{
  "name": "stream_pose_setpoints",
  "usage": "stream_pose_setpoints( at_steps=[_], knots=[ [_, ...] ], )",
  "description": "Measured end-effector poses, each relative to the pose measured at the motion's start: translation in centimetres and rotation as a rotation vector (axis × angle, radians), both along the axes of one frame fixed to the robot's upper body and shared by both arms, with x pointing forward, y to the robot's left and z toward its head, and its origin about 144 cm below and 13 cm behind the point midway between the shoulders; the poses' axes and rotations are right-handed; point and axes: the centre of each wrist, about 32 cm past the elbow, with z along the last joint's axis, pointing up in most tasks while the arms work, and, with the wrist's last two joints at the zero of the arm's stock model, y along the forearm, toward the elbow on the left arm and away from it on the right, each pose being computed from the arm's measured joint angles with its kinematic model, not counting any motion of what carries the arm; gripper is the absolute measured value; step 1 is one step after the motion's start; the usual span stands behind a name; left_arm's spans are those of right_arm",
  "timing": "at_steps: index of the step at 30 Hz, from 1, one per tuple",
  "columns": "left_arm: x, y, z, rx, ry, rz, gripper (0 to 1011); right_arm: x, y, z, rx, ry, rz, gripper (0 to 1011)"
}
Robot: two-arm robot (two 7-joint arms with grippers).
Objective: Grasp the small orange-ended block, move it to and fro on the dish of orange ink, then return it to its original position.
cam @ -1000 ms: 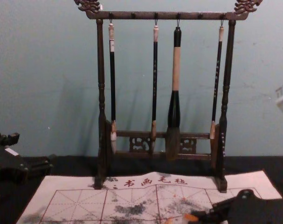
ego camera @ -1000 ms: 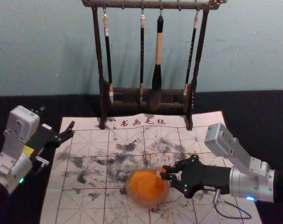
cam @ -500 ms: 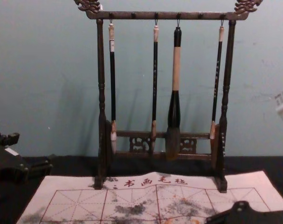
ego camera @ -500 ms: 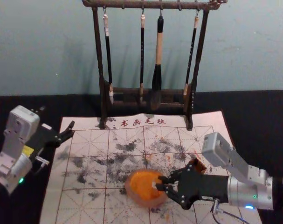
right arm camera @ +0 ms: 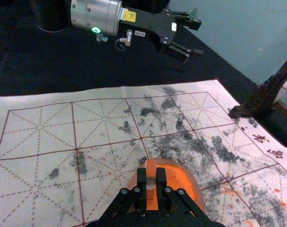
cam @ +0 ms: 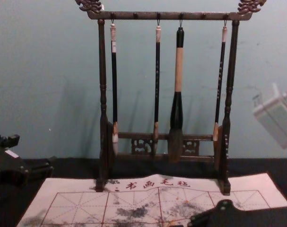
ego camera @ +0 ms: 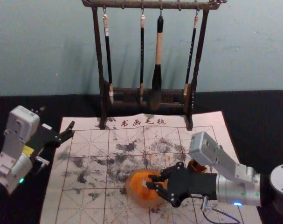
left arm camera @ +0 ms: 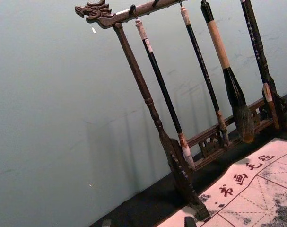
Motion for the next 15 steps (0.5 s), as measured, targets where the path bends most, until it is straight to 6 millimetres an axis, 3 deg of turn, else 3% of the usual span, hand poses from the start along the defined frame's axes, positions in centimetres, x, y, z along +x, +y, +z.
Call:
stream_pose_setpoints(
  at_steps=[15],
  knots=[
    [0.0, 0.0, 0.0, 0.0, 0.0, 0.0, 1001, 1.6, 1.3, 0.0, -0.022, -0.03, -0.029, 80]
  ],
)
